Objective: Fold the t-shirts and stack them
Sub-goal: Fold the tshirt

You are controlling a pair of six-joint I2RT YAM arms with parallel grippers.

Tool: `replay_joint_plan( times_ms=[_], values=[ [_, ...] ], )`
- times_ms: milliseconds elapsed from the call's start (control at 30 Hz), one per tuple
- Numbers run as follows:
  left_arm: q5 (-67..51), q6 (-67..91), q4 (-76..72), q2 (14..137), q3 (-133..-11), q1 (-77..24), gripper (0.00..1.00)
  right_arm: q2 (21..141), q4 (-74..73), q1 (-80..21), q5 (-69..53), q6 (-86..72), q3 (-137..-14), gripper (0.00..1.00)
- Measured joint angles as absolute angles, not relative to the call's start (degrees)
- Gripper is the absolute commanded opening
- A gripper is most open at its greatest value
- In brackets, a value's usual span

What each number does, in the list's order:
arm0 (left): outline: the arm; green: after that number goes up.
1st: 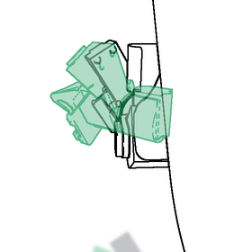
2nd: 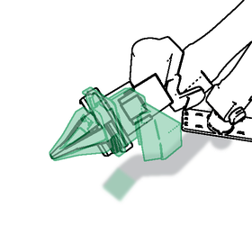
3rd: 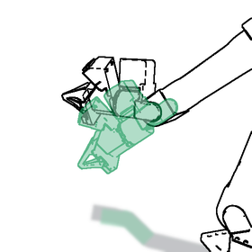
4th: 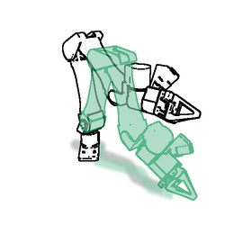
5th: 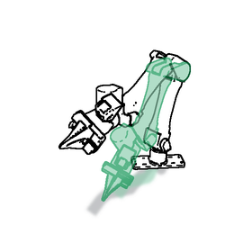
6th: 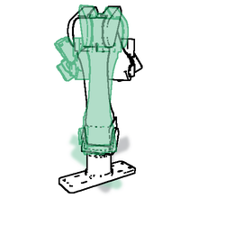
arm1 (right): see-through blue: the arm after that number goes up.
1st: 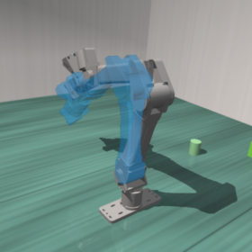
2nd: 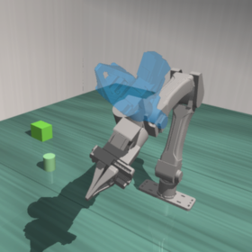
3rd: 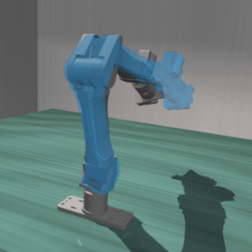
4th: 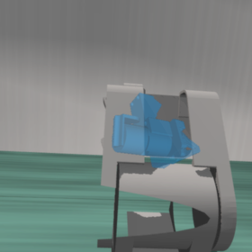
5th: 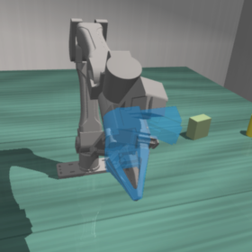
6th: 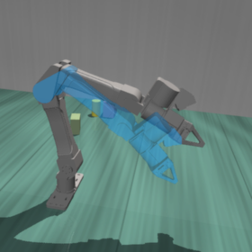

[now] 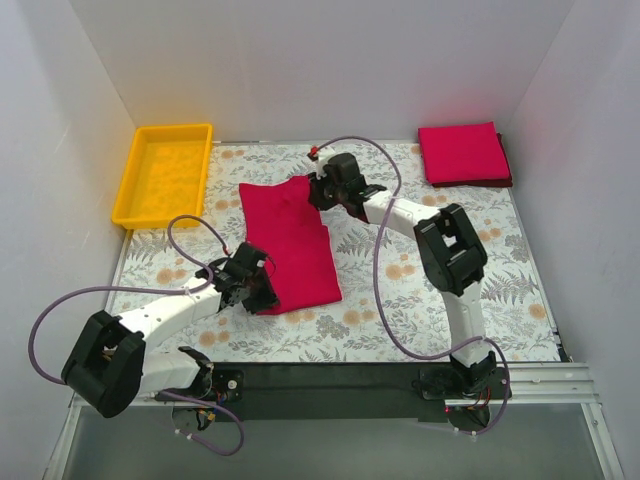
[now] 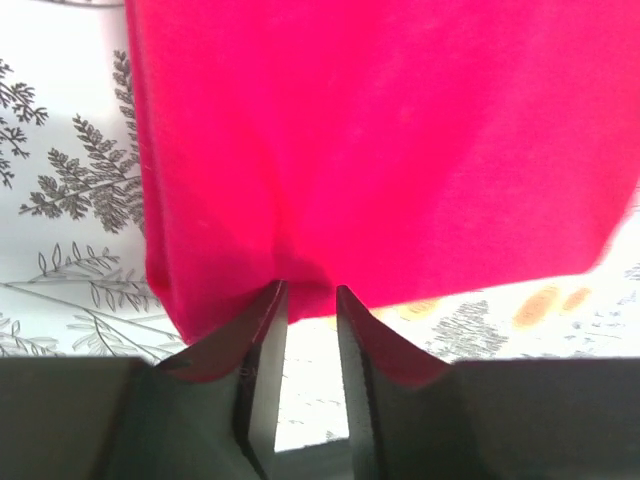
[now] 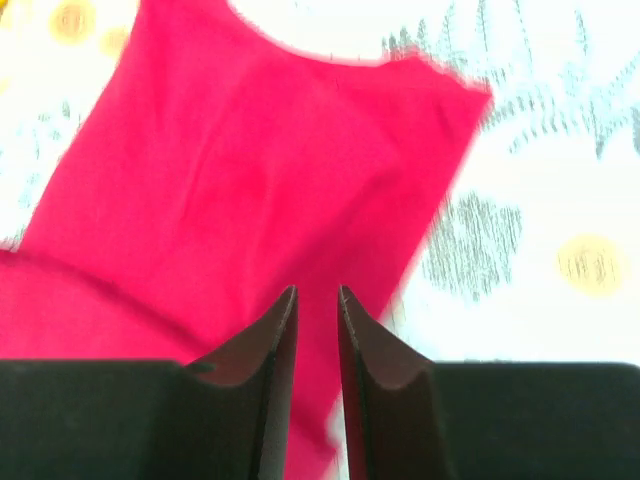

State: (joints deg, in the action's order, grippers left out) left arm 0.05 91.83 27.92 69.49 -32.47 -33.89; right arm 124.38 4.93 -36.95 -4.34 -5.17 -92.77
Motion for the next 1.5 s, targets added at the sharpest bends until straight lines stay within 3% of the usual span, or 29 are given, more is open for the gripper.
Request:
replay_joint_plan(
  times_ms=[133, 367, 600, 1033, 1167, 1333, 1500],
  values=[
    [1.98, 92.42, 31.0, 67.02, -36.67, -33.87, 0.32, 114.34, 4.67, -34.92, -9.96, -8.47, -81.34, 0.33],
    [5.85, 94.37, 32.29, 62.13, -39.57, -33.76, 0.28, 96.99, 8.97, -35.81, -24.25, -18.81, -60.18, 0.33],
    [8.23, 97.56, 33.56, 65.52, -33.3, -31.97, 0.23, 97.34, 13.72, -36.38, -35.05, -25.67, -46.11, 0.33],
    [4.6, 100.97, 31.88, 65.17, -28.67, -27.62, 0.23, 99.07, 23.16, -28.86, -41.34, -31.7, -34.41, 0.31],
    [3.09, 100.38, 31.88, 66.0, -29.61, -27.35, 0.31, 96.27, 21.96, -26.17, -41.04, -31.51, -31.97, 0.31],
    [2.85, 99.61, 36.34, 62.72, -31.68, -27.38, 0.47, 93.54, 18.57, -26.09, -40.05, -31.16, -32.64, 0.32],
    [3.62, 97.34, 35.66, 61.34, -38.61, -25.15, 0.48, 94.17, 16.21, -26.11, -40.03, -31.57, -42.09, 0.32]
  ],
)
